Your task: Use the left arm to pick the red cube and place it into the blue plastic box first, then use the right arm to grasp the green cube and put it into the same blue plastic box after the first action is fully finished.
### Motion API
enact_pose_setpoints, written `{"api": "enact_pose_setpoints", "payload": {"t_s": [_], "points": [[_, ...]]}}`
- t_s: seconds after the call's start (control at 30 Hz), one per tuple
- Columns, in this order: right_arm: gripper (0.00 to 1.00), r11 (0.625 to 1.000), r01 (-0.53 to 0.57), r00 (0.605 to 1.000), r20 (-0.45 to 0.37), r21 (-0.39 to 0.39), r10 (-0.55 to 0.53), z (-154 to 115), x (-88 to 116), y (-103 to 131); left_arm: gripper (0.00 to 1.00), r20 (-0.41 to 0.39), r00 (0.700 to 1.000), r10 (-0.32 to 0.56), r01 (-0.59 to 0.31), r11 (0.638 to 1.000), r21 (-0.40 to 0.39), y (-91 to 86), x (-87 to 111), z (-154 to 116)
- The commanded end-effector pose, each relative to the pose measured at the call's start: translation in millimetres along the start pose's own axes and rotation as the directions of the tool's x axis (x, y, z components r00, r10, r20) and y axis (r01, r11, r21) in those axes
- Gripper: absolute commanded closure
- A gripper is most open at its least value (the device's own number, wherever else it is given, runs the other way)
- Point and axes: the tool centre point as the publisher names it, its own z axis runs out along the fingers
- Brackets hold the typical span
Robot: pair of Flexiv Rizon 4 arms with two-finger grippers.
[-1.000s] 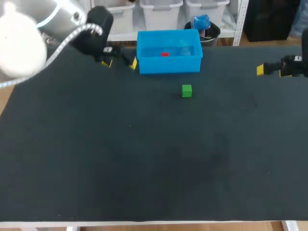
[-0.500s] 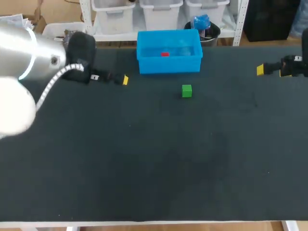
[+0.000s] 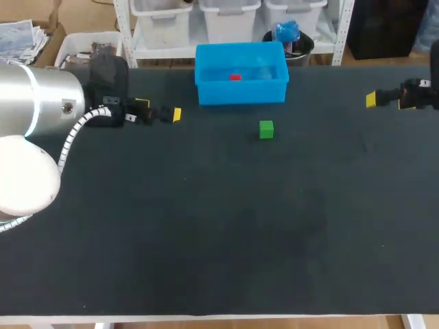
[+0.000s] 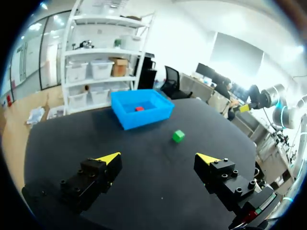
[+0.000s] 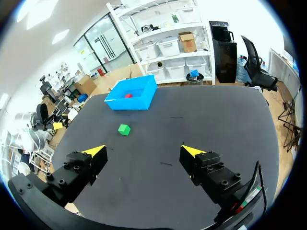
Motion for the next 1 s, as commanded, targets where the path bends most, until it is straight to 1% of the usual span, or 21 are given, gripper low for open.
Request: {"api": "enact_pose_setpoints", "payload": {"t_s": [0.03, 0.63, 0.67, 0.7, 0.73, 0.77, 0.83, 0.93, 1.0], "points": [[0.00, 1.000, 0.000, 1.000, -0.001, 0.001, 0.000, 0.6, -0.3, -0.1, 0.00, -0.025, 1.000, 0.000, 0.001, 0.999, 0.044, 4.7, -3.5, -2.5], [0.00, 1.000, 0.000, 1.000, -0.001, 0.001, 0.000, 0.6, -0.3, -0.1, 0.00, -0.025, 1.000, 0.000, 0.001, 0.999, 0.044, 4.7, -3.5, -2.5], [0.00, 1.000, 0.010, 1.000, -0.017, 0.001, -0.010, 5.5, -1.5, 3.0, 0.00, -0.025, 1.000, 0.000, 0.001, 0.999, 0.044, 4.7, -3.5, -2.5], [0.00, 1.000, 0.019, 0.998, -0.058, 0.007, -0.019, 10.8, -2.8, 7.6, 0.00, -0.025, 1.000, 0.000, 0.001, 0.999, 0.044, 4.7, -3.5, -2.5], [0.00, 0.999, 0.039, 0.995, -0.097, 0.034, -0.036, 16.9, -3.5, 13.2, 0.00, -0.025, 1.000, 0.000, 0.001, 0.999, 0.044, 4.7, -3.5, -2.5], [0.00, 0.998, 0.050, 0.993, -0.107, 0.043, -0.045, 22.2, -5.4, 18.1, 0.00, -0.025, 1.000, 0.000, 0.001, 0.999, 0.044, 4.7, -3.5, -2.5], [0.00, 0.994, 0.073, 0.984, -0.167, 0.078, -0.059, 33.6, -7.8, 27.0, 0.00, -0.025, 1.000, 0.000, 0.001, 0.999, 0.044, 4.7, -3.5, -2.5], [0.00, 0.986, 0.099, 0.969, -0.240, 0.131, -0.065, 49.6, -8.3, 36.9, 0.00, -0.025, 1.000, 0.000, 0.001, 0.999, 0.044, 4.7, -3.5, -2.5], [0.00, 0.984, 0.091, 0.958, -0.283, 0.150, -0.045, 59.3, -6.1, 42.1, 0.00, -0.025, 1.000, 0.000, 0.001, 0.999, 0.044, 4.7, -3.5, -2.5]]}}
